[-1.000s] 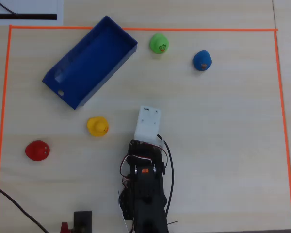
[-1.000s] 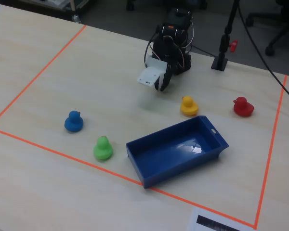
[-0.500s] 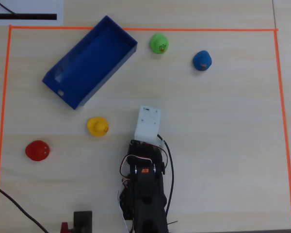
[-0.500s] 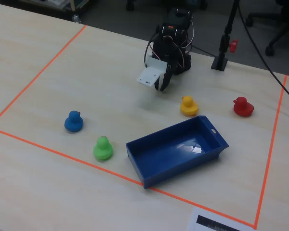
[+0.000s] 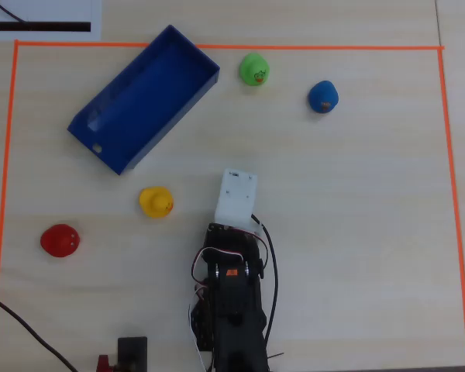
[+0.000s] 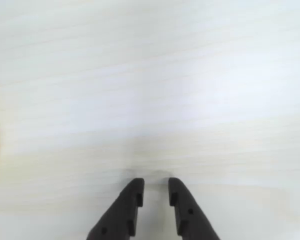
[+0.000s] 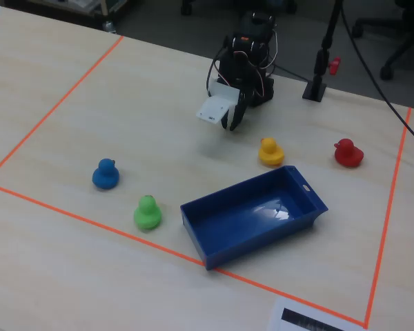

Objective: Grasp yellow duck and put it into box.

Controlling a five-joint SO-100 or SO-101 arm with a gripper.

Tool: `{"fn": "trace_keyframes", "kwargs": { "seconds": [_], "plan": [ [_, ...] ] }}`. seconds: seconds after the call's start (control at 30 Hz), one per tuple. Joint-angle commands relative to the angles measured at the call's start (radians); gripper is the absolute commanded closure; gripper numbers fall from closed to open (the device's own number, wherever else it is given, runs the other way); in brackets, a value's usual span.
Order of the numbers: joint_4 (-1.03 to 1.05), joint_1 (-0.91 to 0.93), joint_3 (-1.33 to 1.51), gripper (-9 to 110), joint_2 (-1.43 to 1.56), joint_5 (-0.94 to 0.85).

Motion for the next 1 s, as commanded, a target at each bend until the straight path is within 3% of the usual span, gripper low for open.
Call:
{"fn": "trace_keyframes", "kwargs": {
  "seconds": [0.0, 0.27, 0.37, 0.5, 0.7, 0.97],
  "plan": [
    [0.021, 0.0, -0.003, 95, -0.003, 0.005],
    [0.012, -0.005, -0.003, 100, -0.003, -0.005],
    [-0.048, 0.026, -0.124, 74, -0.176, -0.025],
    [0.032, 0.023, -0.541, 64, -0.589, -0.008],
    [0.092, -0.19, -0.91, 57, -0.945, 0.291],
    [-0.072, -0.37, -0.89, 55, -1.123, 0.534]
  ]
}}
